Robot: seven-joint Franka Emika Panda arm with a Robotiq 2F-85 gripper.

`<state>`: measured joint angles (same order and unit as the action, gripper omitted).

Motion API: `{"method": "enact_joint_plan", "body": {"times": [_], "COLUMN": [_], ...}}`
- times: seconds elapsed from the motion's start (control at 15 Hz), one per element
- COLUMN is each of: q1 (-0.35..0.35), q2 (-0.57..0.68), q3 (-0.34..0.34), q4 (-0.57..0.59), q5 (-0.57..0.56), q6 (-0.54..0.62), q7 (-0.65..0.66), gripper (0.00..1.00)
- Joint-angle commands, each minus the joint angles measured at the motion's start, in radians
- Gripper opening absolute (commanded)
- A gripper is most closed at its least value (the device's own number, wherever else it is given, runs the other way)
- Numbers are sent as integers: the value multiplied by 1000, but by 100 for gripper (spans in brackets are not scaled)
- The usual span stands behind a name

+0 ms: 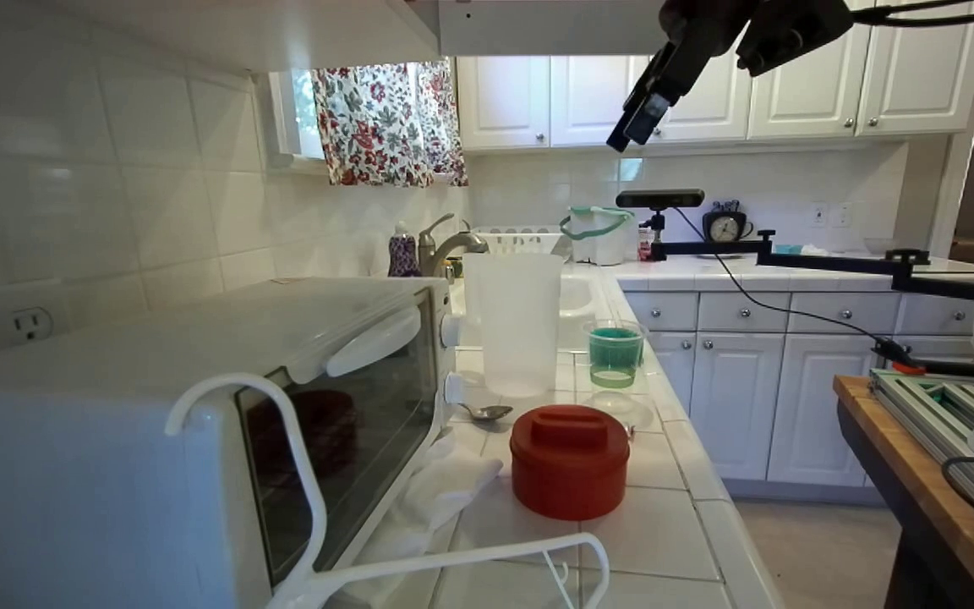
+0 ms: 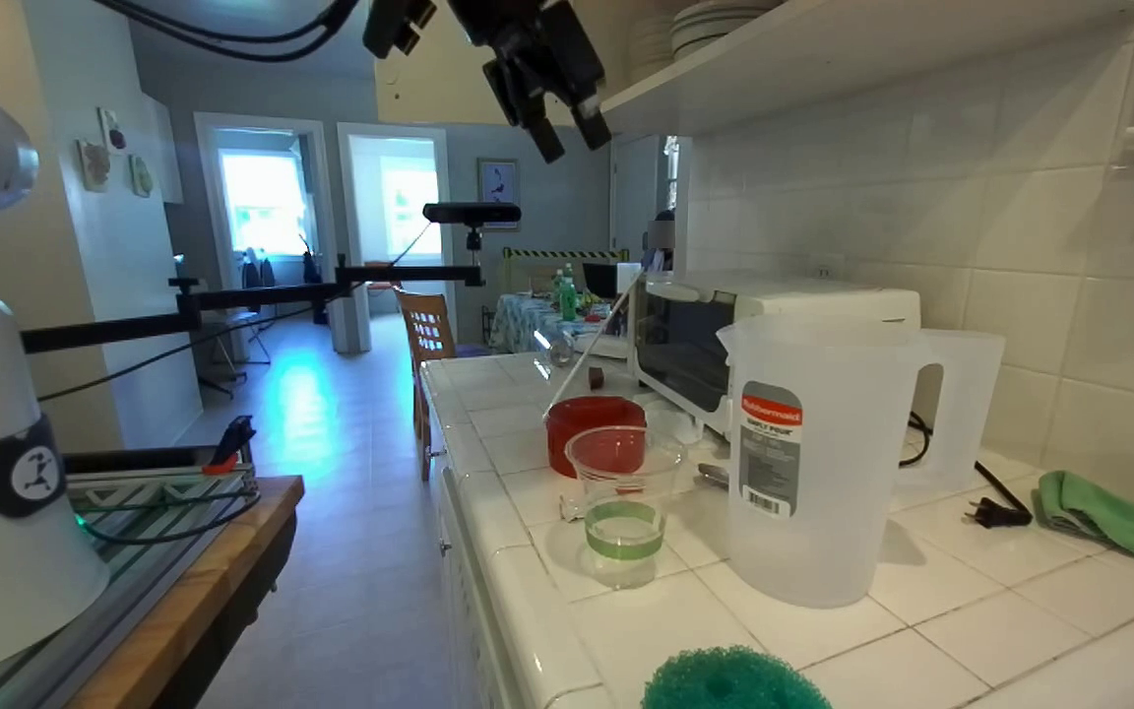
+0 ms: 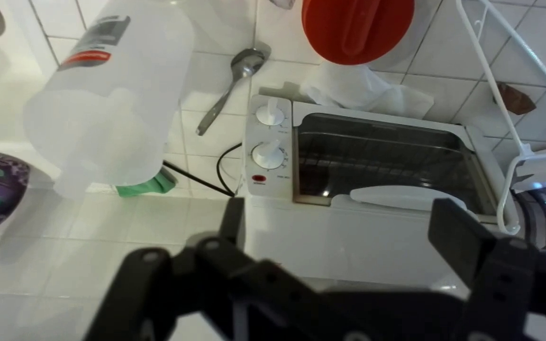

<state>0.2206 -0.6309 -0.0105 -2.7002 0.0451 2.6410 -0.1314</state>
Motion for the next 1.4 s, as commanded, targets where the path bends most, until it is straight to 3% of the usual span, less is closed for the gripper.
{"method": "enact_joint_plan", "body": {"times": [0.0, 0.27, 0.47, 0.87, 1.33], "q1": [69, 86, 47, -67, -141], "q2": [126, 248, 311, 398, 455], "q3": [-51, -57, -24, 37, 58], "q4": [74, 131, 168, 224, 265], "q5": [76, 127, 92, -107, -318], "q6": [7, -2, -32, -129, -112], "q7": [-76, -121, -120, -91, -88], "gripper": [100, 100, 100, 100, 100]}}
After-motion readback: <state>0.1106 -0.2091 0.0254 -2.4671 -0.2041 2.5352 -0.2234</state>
